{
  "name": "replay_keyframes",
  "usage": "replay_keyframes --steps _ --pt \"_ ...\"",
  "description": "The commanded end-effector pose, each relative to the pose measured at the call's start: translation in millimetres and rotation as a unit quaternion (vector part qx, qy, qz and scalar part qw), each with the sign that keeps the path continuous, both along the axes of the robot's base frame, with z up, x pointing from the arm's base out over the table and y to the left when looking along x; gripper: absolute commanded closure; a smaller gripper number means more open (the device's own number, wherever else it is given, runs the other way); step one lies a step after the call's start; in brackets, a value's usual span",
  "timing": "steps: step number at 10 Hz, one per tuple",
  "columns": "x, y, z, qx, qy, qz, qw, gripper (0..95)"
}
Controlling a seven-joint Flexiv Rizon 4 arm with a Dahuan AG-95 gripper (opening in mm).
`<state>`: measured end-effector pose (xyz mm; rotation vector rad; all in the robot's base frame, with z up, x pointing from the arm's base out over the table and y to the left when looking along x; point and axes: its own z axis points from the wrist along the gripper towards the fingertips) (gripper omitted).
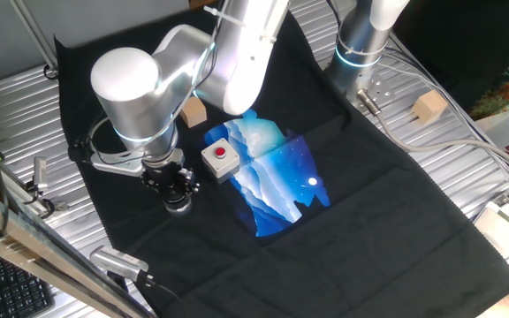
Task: Screw the lid onto the jar
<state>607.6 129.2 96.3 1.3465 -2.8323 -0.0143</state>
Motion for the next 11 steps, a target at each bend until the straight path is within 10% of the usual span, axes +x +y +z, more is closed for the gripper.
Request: replay_keyframes --steps 1,11 --pt "0.1 -0.4 0.3 0.003 0.001 0.003 1.0000 95.0" --pt "0.3 -0.7 0.3 0.003 -0.005 -0.006 1.0000 95.0"
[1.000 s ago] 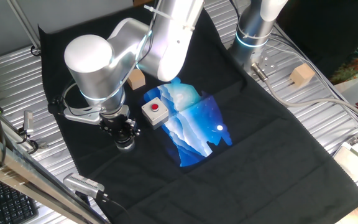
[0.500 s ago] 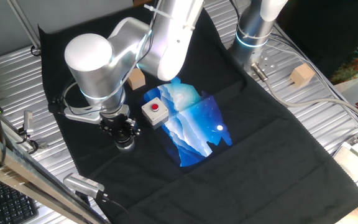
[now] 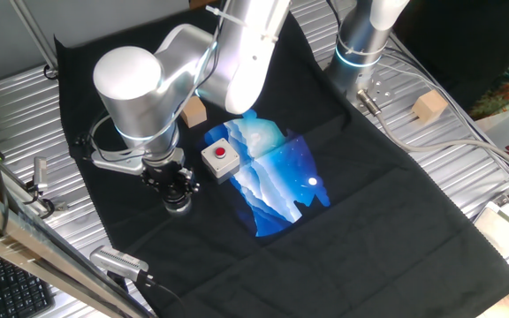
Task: Screw the lid onto the jar
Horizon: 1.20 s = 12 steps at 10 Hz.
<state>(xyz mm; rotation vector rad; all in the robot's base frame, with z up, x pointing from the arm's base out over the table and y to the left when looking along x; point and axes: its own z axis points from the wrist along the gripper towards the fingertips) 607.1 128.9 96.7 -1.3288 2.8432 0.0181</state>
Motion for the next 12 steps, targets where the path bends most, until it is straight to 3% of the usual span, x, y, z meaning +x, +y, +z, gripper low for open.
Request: replay_keyframes --steps 1,12 --pt "0.8 -0.4 -0.2 0.001 -0.002 0.000 1.0000 95.0" --pt "1.6 -1.0 -1.0 0.002 0.002 -0.019 0.9998 95.0"
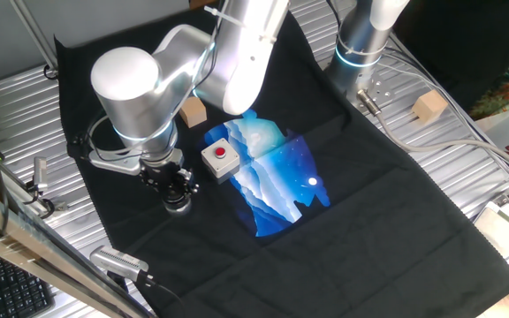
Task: Screw the lid onto the jar
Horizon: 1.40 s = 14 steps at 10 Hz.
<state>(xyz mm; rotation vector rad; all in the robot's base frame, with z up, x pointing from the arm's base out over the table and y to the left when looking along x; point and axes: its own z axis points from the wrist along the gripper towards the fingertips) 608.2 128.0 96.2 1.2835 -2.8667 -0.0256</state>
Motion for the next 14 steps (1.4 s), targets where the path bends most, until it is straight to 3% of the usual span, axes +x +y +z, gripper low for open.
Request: replay_keyframes --steps 1,14 --pt "0.5 -0.1 -0.4 -0.001 -0.001 -0.008 1.0000 95.0" --pt "0.3 -0.8 0.1 -0.001 0.000 -0.106 0.9943 95.0"
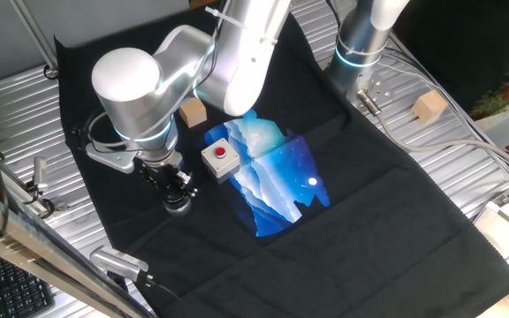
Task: Screw the lid onto the jar
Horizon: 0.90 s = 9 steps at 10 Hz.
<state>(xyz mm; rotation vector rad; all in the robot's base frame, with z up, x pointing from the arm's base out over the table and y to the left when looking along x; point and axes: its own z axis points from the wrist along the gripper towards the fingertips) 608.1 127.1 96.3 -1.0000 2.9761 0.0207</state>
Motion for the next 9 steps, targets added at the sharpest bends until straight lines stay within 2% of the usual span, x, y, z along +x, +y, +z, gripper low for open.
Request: replay_keyframes --steps 1,9 --pt "0.5 0.0 0.0 0.000 -0.001 -0.021 0.9998 95.0" --pt "0.4 -0.3 0.1 0.006 -0.001 -0.100 0.9950 95.0"
